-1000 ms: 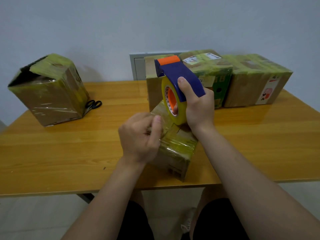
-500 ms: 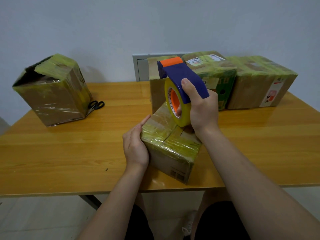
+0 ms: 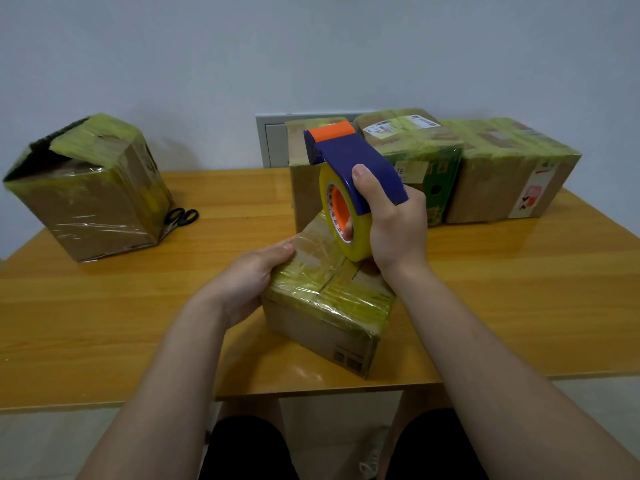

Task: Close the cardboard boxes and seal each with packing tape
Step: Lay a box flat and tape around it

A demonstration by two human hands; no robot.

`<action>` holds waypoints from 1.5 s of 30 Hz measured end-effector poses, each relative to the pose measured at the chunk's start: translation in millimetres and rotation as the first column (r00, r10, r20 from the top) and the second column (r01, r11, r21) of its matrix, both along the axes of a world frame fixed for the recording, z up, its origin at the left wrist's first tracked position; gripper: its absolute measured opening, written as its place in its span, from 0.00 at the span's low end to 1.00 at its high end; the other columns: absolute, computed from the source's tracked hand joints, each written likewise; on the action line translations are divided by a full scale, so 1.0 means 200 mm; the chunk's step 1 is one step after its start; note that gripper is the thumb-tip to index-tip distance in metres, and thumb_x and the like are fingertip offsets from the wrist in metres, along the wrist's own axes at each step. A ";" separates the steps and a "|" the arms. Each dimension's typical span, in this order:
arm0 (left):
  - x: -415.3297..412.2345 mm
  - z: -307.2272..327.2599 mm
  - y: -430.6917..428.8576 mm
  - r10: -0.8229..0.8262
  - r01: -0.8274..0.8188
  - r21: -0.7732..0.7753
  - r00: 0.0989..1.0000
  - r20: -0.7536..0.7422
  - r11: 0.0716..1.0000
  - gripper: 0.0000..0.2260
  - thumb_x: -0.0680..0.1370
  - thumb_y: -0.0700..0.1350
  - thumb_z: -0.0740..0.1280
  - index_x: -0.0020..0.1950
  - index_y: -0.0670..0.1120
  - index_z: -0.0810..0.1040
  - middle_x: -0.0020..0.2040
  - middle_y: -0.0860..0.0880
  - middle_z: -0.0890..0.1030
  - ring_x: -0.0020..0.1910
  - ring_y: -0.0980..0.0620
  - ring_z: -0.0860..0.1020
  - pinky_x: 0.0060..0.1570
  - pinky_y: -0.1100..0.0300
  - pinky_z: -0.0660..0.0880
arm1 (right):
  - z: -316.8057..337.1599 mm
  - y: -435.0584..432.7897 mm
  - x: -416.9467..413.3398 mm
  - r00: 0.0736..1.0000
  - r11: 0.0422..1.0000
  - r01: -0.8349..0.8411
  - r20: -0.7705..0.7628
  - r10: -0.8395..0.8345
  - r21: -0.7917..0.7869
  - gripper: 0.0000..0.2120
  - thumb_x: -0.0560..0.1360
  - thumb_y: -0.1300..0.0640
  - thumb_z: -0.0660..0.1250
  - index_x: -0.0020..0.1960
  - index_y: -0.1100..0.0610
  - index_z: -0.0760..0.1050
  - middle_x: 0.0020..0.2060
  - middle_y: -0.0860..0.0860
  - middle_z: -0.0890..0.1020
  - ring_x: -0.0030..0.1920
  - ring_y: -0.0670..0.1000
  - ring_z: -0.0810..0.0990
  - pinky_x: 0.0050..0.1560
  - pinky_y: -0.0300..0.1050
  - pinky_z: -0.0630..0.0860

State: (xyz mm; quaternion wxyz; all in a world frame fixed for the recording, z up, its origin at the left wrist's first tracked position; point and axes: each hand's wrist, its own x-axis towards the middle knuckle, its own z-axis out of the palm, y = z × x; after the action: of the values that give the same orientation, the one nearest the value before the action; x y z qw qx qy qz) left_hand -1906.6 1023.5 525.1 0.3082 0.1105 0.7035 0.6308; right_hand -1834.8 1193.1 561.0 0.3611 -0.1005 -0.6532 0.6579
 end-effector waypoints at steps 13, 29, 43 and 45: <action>0.13 0.08 0.21 -0.418 -0.351 -0.788 0.699 -0.580 0.506 0.26 0.84 0.65 0.50 0.68 0.46 0.68 0.60 0.43 0.80 0.59 0.38 0.79 0.47 0.49 0.69 | -0.01 0.01 -0.01 1.000 1.000 0.017 -0.005 -0.017 0.002 0.10 0.81 0.51 0.68 0.52 0.58 0.82 0.34 0.45 0.84 0.35 0.43 0.84 0.33 0.33 0.76; 0.34 -0.06 0.26 -0.121 -0.438 -0.258 0.316 -0.941 0.861 0.26 0.82 0.62 0.56 0.74 0.50 0.75 0.73 0.49 0.76 0.73 0.51 0.71 0.74 0.51 0.66 | -0.04 0.02 -0.02 1.000 1.000 0.020 -0.015 -0.020 -0.004 0.09 0.79 0.45 0.68 0.49 0.50 0.81 0.39 0.46 0.86 0.42 0.47 0.86 0.41 0.41 0.82; 0.38 -0.18 0.29 0.052 -0.354 0.054 -0.014 -0.999 0.934 0.22 0.82 0.62 0.58 0.39 0.47 0.74 0.38 0.50 0.71 0.40 0.52 0.65 0.38 0.55 0.62 | -0.03 0.02 -0.02 1.000 0.999 -0.012 -0.002 0.012 -0.053 0.11 0.78 0.44 0.69 0.50 0.51 0.82 0.39 0.47 0.86 0.42 0.49 0.86 0.43 0.45 0.83; 0.41 -0.18 0.31 -0.027 -0.463 -0.054 0.065 -0.998 0.885 0.23 0.79 0.66 0.57 0.42 0.48 0.74 0.40 0.50 0.73 0.42 0.50 0.68 0.41 0.53 0.63 | -0.03 0.03 -0.02 1.000 0.999 -0.013 -0.001 0.013 -0.051 0.10 0.79 0.45 0.69 0.51 0.51 0.82 0.40 0.48 0.87 0.43 0.49 0.86 0.44 0.46 0.83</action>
State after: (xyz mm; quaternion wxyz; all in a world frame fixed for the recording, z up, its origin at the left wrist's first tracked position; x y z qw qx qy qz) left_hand -1825.3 1085.3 489.9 -0.3280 0.3330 0.8352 0.2899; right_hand -1838.5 1198.4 554.4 0.3543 -0.1055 -0.6366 0.6768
